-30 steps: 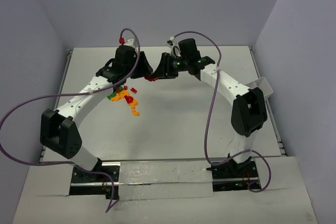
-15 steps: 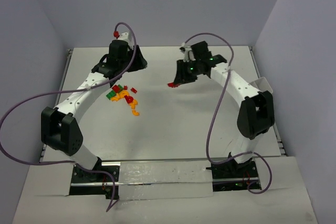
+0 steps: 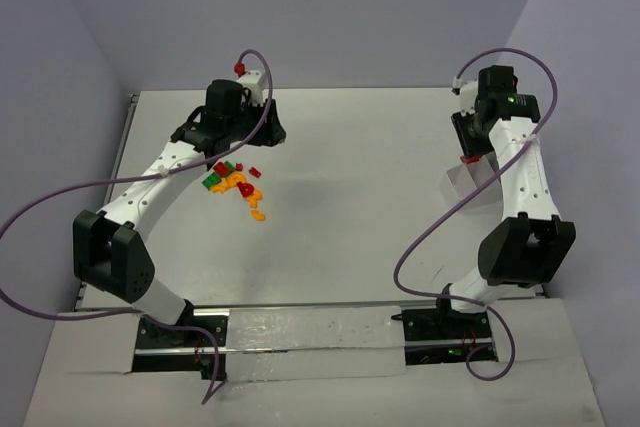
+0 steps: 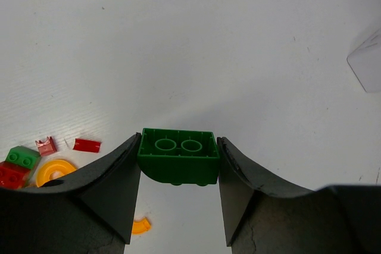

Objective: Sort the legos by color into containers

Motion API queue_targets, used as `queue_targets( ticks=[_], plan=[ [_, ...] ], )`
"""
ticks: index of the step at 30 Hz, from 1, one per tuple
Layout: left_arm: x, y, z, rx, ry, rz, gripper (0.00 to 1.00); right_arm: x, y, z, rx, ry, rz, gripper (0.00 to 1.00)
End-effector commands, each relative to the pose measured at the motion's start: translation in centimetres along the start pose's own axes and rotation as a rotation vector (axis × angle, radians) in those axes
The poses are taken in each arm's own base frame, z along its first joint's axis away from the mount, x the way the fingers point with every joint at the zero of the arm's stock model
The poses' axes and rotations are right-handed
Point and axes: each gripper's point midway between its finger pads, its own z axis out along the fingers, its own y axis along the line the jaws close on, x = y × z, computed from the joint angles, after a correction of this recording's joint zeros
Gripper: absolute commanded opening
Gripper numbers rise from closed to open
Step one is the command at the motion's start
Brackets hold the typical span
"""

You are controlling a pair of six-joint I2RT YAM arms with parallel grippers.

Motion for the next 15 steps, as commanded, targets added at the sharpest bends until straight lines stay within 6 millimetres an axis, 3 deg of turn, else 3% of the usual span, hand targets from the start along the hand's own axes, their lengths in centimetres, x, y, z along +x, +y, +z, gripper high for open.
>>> queue_targets(
  ticks=[1, 6, 15],
  plan=[
    [-1.9, -1.2, -0.8, 0.045, -0.032, 0.039, 0.0, 2.8, -2.4, -0.6, 0.091, 0.12, -0.087, 0.0],
    [-1.5, -1.3, -0.9, 0.053, -0.024, 0.042, 0.0, 3.2, -3.8, 1.0, 0.116, 0.185, -0.068, 0.0],
    [-1.3, -1.3, -0.8, 0.064, 0.005, 0.061, 0.01, 3.0, -4.5, 3.8, 0.131, 0.234, -0.062, 0.0]
  ],
)
